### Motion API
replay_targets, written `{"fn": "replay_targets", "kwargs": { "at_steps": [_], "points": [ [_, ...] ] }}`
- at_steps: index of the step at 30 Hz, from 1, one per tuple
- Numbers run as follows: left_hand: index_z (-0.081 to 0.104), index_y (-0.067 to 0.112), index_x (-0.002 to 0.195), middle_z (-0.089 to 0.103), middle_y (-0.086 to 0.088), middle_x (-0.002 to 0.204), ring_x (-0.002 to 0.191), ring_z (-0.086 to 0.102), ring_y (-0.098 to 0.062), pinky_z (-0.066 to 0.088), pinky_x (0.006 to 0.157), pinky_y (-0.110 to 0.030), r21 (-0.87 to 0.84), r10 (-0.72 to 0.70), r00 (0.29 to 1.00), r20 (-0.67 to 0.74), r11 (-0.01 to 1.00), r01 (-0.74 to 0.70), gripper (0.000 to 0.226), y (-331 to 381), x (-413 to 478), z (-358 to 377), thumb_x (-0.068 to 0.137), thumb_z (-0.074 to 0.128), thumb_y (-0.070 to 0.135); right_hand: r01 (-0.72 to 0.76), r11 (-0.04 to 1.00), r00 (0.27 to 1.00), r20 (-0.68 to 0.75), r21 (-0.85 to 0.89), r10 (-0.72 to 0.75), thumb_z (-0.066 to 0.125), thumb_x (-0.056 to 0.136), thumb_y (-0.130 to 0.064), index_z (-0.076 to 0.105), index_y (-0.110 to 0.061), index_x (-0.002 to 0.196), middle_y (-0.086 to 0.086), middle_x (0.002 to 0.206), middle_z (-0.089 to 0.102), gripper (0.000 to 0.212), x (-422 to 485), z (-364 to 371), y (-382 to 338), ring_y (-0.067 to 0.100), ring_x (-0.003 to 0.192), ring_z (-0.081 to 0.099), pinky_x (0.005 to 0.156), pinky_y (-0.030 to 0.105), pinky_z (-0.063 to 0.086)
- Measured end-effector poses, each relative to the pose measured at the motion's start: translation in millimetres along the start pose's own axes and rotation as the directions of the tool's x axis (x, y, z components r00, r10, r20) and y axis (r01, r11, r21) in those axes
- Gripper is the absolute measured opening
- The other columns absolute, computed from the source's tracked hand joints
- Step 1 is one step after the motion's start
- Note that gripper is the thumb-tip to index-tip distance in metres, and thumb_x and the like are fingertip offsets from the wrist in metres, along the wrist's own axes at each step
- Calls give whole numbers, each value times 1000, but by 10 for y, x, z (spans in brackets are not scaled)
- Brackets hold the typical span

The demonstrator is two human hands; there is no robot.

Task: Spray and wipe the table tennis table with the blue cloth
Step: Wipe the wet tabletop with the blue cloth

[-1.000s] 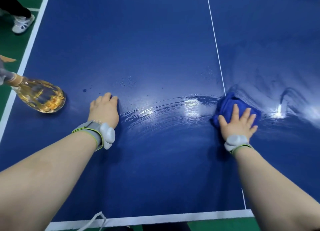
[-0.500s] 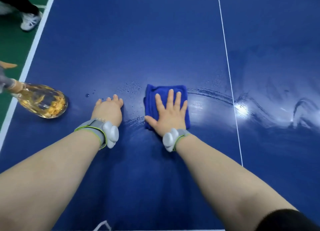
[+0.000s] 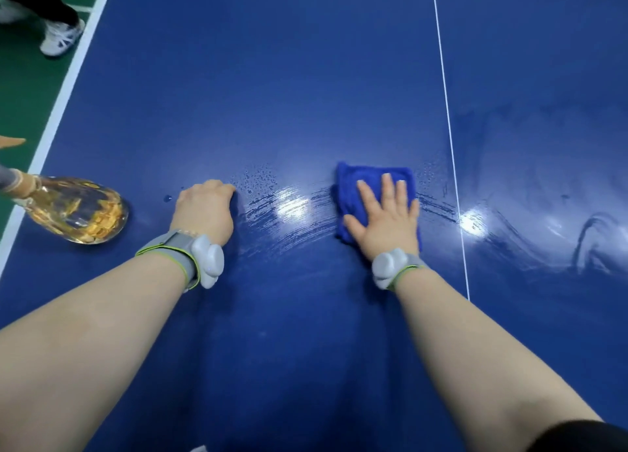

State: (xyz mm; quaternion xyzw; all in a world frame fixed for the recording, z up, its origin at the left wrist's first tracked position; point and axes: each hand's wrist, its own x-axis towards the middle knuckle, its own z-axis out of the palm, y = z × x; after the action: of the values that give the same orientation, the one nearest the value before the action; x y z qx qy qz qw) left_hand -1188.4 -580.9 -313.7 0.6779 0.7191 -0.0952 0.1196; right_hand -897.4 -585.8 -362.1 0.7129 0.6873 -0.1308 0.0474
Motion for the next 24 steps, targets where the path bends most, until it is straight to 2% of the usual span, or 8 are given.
{"fn": "replay_targets", "kwargs": {
  "at_steps": [2, 4, 7, 12, 16, 19, 22, 24],
  "points": [
    [53, 14, 127, 50, -9, 131, 116, 47, -35, 36, 98, -42, -9, 13, 1000, -26, 1000, -13, 49, 20, 63, 45, 81, 43, -1, -199, 980, 980, -11, 17, 199, 42, 91, -65, 14, -40, 154, 5, 165, -3, 73, 56, -74, 482, 30, 151, -7, 118, 55, -1],
    [39, 13, 141, 30, -9, 151, 136, 30, -31, 23, 111, -43, -21, 13, 1000, 0, 1000, -13, 59, 65, 124, 69, 84, 41, -1, -386, 920, 922, 4, 62, 387, 39, 91, -66, 12, -38, 155, 5, 165, -5, 75, 79, -156, 887, 29, 150, -9, 119, 55, -2],
    [26, 15, 148, 12, -5, 159, 146, 11, -26, 10, 117, -46, -20, 21, 997, 70, 1000, -20, 67, 135, 248, 41, 85, 37, -3, -554, 828, 832, 30, 86, 553, 33, 91, -69, 7, -35, 156, 8, 164, -7, 78, 191, -225, 1130, 32, 150, -11, 118, 57, -2],
    [39, 16, 140, 28, -6, 152, 136, 32, -27, 20, 112, -44, 40, 52, 994, 95, 998, -56, 62, 171, 376, -26, 81, 42, -2, -579, 814, 815, 12, 53, 579, 29, 92, -70, 5, -31, 157, 14, 163, -7, 80, 430, -237, 915, 39, 149, -9, 117, 60, -1],
    [41, 18, 138, 29, -4, 151, 136, 35, -28, 21, 112, -45, 48, 53, 995, 81, 997, -57, 63, 148, 387, 4, 79, 40, -4, -373, 928, 928, -11, -21, 373, 33, 92, -68, 5, -30, 157, 16, 163, -6, 81, 613, -235, 364, 40, 149, -9, 117, 59, 0],
    [38, 18, 141, 27, -3, 153, 138, 31, -26, 20, 113, -44, 48, 53, 995, 88, 997, -57, 67, 158, 381, -2, 78, 39, -5, -50, 996, 999, 2, -80, 50, 38, 89, -67, 6, -32, 156, 17, 163, -7, 82, 618, -144, -378, 41, 148, -9, 116, 59, -2],
    [36, 20, 143, 25, -2, 155, 138, 32, -24, 18, 114, -43, 70, 58, 993, 105, 995, -65, 68, 146, 402, -21, 80, 38, -4, 282, 955, 957, 90, -86, -275, 41, 89, -66, 6, -34, 156, 15, 163, -12, 82, 514, -29, -1014, 40, 148, -15, 115, 60, -8],
    [34, 23, 144, 24, -2, 155, 137, 34, -23, 15, 116, -45, 92, 56, 991, 124, 993, -68, 68, 130, 431, -32, 81, 36, -2, 389, 918, 917, 128, -77, -378, 41, 90, -65, 7, -36, 156, 11, 163, -13, 79, 510, -2, -1148, 38, 148, -17, 115, 59, -11]
  ]
}}
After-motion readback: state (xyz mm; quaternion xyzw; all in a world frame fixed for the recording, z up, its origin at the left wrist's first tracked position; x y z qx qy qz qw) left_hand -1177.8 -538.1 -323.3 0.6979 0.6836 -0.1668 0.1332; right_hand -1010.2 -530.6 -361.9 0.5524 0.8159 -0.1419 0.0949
